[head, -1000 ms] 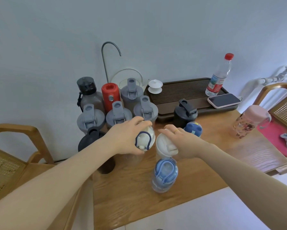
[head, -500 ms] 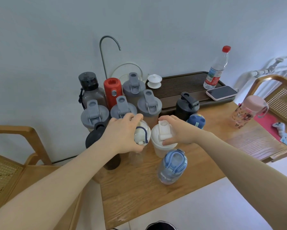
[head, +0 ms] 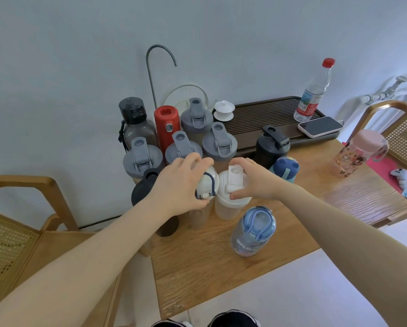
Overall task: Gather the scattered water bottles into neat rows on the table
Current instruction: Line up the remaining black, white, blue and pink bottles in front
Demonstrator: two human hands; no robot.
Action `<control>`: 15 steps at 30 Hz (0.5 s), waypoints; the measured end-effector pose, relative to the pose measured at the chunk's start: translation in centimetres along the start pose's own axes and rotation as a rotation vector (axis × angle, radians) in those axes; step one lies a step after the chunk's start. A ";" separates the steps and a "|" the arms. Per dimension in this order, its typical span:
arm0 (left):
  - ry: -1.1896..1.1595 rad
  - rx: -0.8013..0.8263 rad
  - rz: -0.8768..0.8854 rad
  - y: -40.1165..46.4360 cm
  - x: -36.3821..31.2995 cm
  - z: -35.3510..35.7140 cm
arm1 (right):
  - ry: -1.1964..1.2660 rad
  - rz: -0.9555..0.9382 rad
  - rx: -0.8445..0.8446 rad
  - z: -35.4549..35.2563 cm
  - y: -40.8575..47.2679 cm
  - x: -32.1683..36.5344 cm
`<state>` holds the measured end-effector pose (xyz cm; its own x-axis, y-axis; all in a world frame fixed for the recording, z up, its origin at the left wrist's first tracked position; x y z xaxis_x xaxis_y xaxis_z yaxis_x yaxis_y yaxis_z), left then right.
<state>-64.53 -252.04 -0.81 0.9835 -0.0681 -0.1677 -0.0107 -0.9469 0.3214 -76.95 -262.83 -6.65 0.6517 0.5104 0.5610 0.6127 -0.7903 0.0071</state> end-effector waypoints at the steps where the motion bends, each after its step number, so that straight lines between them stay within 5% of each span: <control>1: 0.006 -0.010 -0.005 -0.1 0.1 0.0 | 0.004 0.004 0.004 0.1 0.0 0.0; 8: 0.025 -0.042 -0.011 0.2 -0.1 -0.3 | -0.010 0.031 -0.021 0.0 -0.3 0.1; 15: -0.121 -0.223 0.097 3.6 -5.5 -1.8 | -0.009 -0.043 -0.298 -5.6 -3.5 -2.5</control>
<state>-69.69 -254.50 2.91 0.9509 -0.2048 -0.2321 -0.0504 -0.8423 0.5367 -83.21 -263.25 -3.41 0.6330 0.5474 0.5474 0.4826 -0.8319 0.2739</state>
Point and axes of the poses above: each hand's wrist, its own y-axis towards the middle knuckle, its own z-axis out of the palm, x = y × z, the point moved 7 cm from there along y, towards the middle knuckle, and after that the axes turned 15 degrees about -x, right-handed, at the moved point
